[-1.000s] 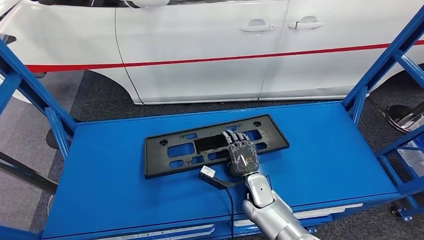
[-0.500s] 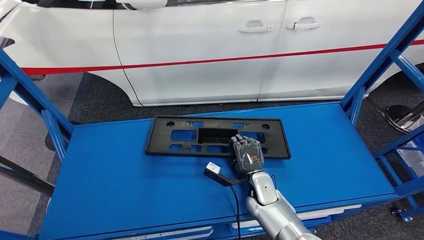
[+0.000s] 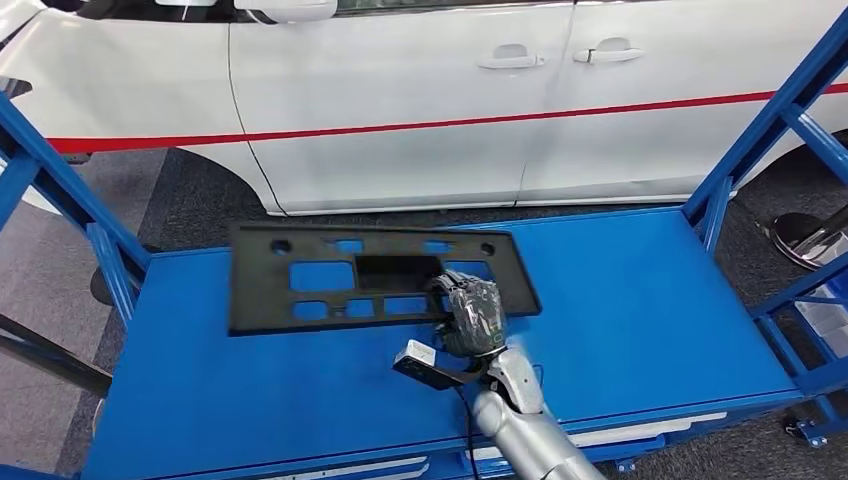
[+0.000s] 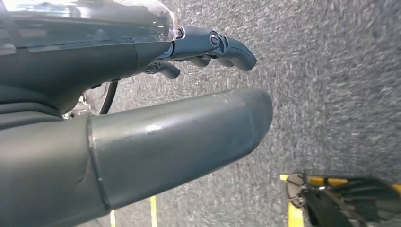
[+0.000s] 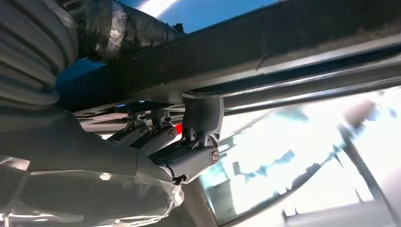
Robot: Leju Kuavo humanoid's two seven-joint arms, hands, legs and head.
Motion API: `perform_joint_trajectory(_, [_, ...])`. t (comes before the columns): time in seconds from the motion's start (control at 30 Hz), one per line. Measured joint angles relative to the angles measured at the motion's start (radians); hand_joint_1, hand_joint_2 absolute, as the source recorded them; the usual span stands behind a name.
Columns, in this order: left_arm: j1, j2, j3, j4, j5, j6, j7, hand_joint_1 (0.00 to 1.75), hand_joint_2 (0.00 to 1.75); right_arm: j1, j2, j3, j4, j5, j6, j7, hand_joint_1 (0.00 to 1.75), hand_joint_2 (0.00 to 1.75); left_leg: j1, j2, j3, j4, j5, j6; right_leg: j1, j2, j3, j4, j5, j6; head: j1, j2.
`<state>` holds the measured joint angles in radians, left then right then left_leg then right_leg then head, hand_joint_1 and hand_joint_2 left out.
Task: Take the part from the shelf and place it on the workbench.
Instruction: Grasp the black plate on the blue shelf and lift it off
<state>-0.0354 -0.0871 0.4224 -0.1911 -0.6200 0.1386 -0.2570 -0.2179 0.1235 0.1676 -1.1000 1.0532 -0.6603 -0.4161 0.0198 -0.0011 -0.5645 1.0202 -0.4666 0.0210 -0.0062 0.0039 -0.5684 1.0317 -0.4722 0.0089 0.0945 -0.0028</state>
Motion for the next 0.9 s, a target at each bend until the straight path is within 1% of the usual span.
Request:
perform_joint_trajectory(0.03, [-0.001,-0.001,0.007,0.0,0.0,0.002,-0.001,0.0,0.0,0.018,0.02,0.018,-0.05,-0.076,0.0,-0.03,1.75,1.75,-0.001,0.0,-0.001,-0.001,0.0,-0.006,0.002,0.0,0.001,-0.009,-0.002,-0.003,0.0,0.0])
perform_joint_trajectory(0.07, [-0.001,-0.001,0.013,0.0,-0.001,0.004,-0.002,0.0,0.0,0.034,0.035,0.044,-0.103,-0.134,0.0,-0.039,1.75,1.75,-0.002,0.0,-0.001,-0.002,0.001,-0.013,0.004,0.0,-0.001,-0.009,-0.001,-0.006,0.0,0.0])
perform_joint_trajectory(0.1, [-0.001,-0.002,0.019,0.0,-0.002,0.005,-0.003,0.0,0.0,0.047,0.045,0.069,-0.149,-0.175,0.0,-0.035,1.75,1.75,-0.001,-0.001,-0.002,-0.002,-0.001,-0.019,0.002,-0.002,-0.001,-0.011,0.0,-0.012,0.0,0.0])
perform_joint_trajectory(0.13, [0.0,-0.002,0.024,0.0,-0.002,0.006,-0.003,0.0,0.0,0.058,0.052,0.092,-0.195,-0.222,0.0,-0.04,1.75,1.75,-0.001,-0.001,-0.005,0.004,-0.008,-0.024,-0.001,-0.003,0.0,-0.015,0.002,-0.018,0.0,0.0])
perform_joint_trajectory(0.17, [0.001,-0.003,0.029,0.0,-0.003,0.007,-0.003,0.0,0.0,0.068,0.055,0.11,-0.239,-0.281,0.0,-0.059,1.75,1.75,0.0,-0.001,-0.014,0.026,-0.024,-0.028,-0.003,-0.005,0.002,-0.019,0.004,-0.026,0.0,0.0])
perform_joint_trajectory(0.2, [0.003,-0.005,0.035,0.0,-0.003,0.008,-0.003,0.0,0.0,0.079,0.057,0.127,-0.285,-0.347,0.0,-0.082,1.75,1.75,0.001,-0.002,-0.033,0.07,-0.052,-0.03,-0.005,-0.008,0.003,-0.022,0.005,-0.032,0.0,0.0])
perform_joint_trajectory(0.27, [0.005,-0.007,0.046,0.0,-0.005,0.009,-0.003,0.0,0.0,0.097,0.056,0.17,-0.385,-0.441,0.001,-0.106,1.75,1.75,0.001,-0.001,-0.09,0.198,-0.117,-0.033,-0.002,-0.009,0.002,-0.022,0.004,-0.04,0.0,0.0])
perform_joint_trajectory(0.3, [0.005,-0.008,0.052,0.0,-0.005,0.009,-0.003,0.0,0.0,0.104,0.055,0.193,-0.43,-0.46,0.001,-0.107,1.75,1.75,0.001,-0.001,-0.115,0.254,-0.135,-0.035,-0.001,-0.008,0.003,-0.021,0.003,-0.042,0.0,0.0])
perform_joint_trajectory(0.33, [0.006,-0.008,0.057,0.0,-0.006,0.01,-0.003,0.0,0.0,0.11,0.053,0.214,-0.466,-0.466,0.001,-0.106,1.75,1.75,0.001,-0.001,-0.128,0.28,-0.134,-0.035,0.001,-0.007,0.004,-0.02,0.001,-0.043,0.0,0.0])
perform_joint_trajectory(0.37, [0.006,-0.008,0.062,0.0,-0.006,0.01,-0.003,0.0,0.0,0.115,0.051,0.233,-0.495,-0.473,0.001,-0.108,1.75,1.75,0.001,-0.001,-0.123,0.268,-0.113,-0.034,0.002,-0.005,0.006,-0.018,-0.002,-0.043,0.0,0.0])
perform_joint_trajectory(0.4, [0.006,-0.008,0.065,0.0,-0.006,0.011,-0.003,0.0,0.0,0.119,0.048,0.248,-0.519,-0.486,0.001,-0.113,1.75,1.75,0.001,-0.001,-0.1,0.216,-0.077,-0.031,0.003,-0.004,0.008,-0.015,-0.005,-0.042,0.0,0.0])
perform_joint_trajectory(0.43, [0.006,-0.008,0.068,0.0,-0.007,0.012,-0.003,0.0,0.0,0.123,0.045,0.259,-0.542,-0.503,0.001,-0.121,1.75,1.75,0.0,-0.001,-0.07,0.147,-0.042,-0.026,0.004,-0.004,0.01,-0.011,-0.01,-0.04,0.0,0.0])
perform_joint_trajectory(0.47, [0.006,-0.008,0.072,0.0,-0.007,0.014,-0.002,0.0,0.0,0.125,0.042,0.27,-0.566,-0.522,0.001,-0.132,1.75,1.75,-0.003,-0.001,-0.042,0.084,-0.018,-0.021,0.006,-0.003,0.009,-0.005,-0.014,-0.036,0.0,0.0])
perform_joint_trajectory(0.5, [0.005,-0.009,0.076,0.0,-0.006,0.016,-0.001,0.0,0.0,0.127,0.038,0.28,-0.59,-0.541,0.001,-0.143,1.75,1.75,-0.005,-0.001,-0.023,0.04,-0.005,-0.017,0.008,-0.003,0.006,0.0,-0.017,-0.033,0.0,0.0])
perform_joint_trajectory(0.53, [0.005,-0.01,0.082,0.0,-0.005,0.019,-0.001,0.0,0.0,0.129,0.032,0.292,-0.616,-0.559,0.001,-0.152,1.75,1.75,-0.008,-0.001,-0.016,0.02,-0.005,-0.014,0.009,-0.003,0.002,0.003,-0.018,-0.028,0.0,0.0])
perform_joint_trajectory(0.57, [0.005,-0.011,0.087,0.0,-0.004,0.021,0.0,0.0,0.0,0.131,0.026,0.303,-0.641,-0.576,0.001,-0.159,1.75,1.75,-0.01,-0.002,-0.015,0.016,-0.007,-0.013,0.009,-0.003,-0.001,0.004,-0.018,-0.024,0.0,0.0])
perform_joint_trajectory(0.63, [0.006,-0.015,0.095,0.0,-0.002,0.025,0.0,0.0,0.0,0.136,0.014,0.321,-0.688,-0.617,0.002,-0.165,1.75,1.75,-0.006,-0.003,-0.014,0.008,-0.004,-0.006,0.009,-0.003,-0.001,0.006,-0.022,-0.014,0.0,0.0])
perform_joint_trajectory(0.67, [0.006,-0.017,0.099,0.0,0.0,0.027,0.0,0.0,0.0,0.138,0.007,0.328,-0.71,-0.649,0.003,-0.169,1.75,1.75,-0.003,-0.002,-0.011,0.003,-0.002,0.0,0.009,-0.003,-0.006,0.02,-0.034,-0.008,0.0,0.0])
perform_joint_trajectory(0.7, [0.005,-0.02,0.104,0.0,0.0,0.029,-0.002,0.0,0.0,0.142,-0.001,0.333,-0.732,-0.688,0.005,-0.174,1.75,1.75,0.0,-0.001,-0.008,-0.002,0.0,0.006,0.008,-0.003,-0.019,0.052,-0.055,-0.002,0.0,0.0])
perform_joint_trajectory(0.73, [0.004,-0.022,0.109,0.0,0.001,0.032,-0.004,0.0,0.0,0.148,-0.01,0.338,-0.752,-0.732,0.009,-0.179,1.75,1.75,0.001,-0.001,-0.007,-0.004,0.001,0.01,0.005,-0.003,-0.044,0.103,-0.084,0.004,0.0,0.0])
perform_joint_trajectory(0.77, [0.003,-0.024,0.114,0.0,0.002,0.036,-0.007,0.0,0.0,0.156,-0.018,0.342,-0.768,-0.777,0.016,-0.182,1.75,1.75,0.002,0.0,-0.007,-0.005,0.0,0.013,0.002,-0.003,-0.076,0.168,-0.115,0.008,0.0,0.0])
perform_joint_trajectory(0.8, [0.003,-0.026,0.118,0.0,0.005,0.042,-0.01,0.0,0.0,0.167,-0.025,0.344,-0.778,-0.821,0.027,-0.182,1.75,1.75,0.002,0.0,-0.006,-0.005,0.0,0.015,-0.001,-0.003,-0.107,0.228,-0.138,0.012,0.0,0.0])
perform_joint_trajectory(0.83, [0.002,-0.029,0.125,0.0,0.009,0.048,-0.012,0.0,0.0,0.179,-0.032,0.344,-0.783,-0.869,0.043,-0.176,1.75,1.75,0.002,-0.001,-0.006,-0.004,-0.002,0.015,-0.004,-0.003,-0.127,0.264,-0.143,0.016,0.0,0.0])
perform_joint_trajectory(0.87, [0.002,-0.032,0.132,0.0,0.013,0.053,-0.012,0.0,0.0,0.192,-0.036,0.344,-0.784,-0.914,0.061,-0.17,1.75,1.75,0.002,-0.001,-0.004,-0.004,-0.003,0.014,-0.008,-0.003,-0.131,0.266,-0.13,0.018,0.0,0.0])
perform_joint_trajectory(0.9, [0.002,-0.035,0.139,0.0,0.015,0.058,-0.011,0.0,0.0,0.206,-0.039,0.344,-0.782,-0.954,0.085,-0.167,1.75,1.75,0.003,-0.002,-0.002,-0.004,-0.004,0.012,-0.011,-0.004,-0.113,0.226,-0.097,0.019,0.0,0.0])
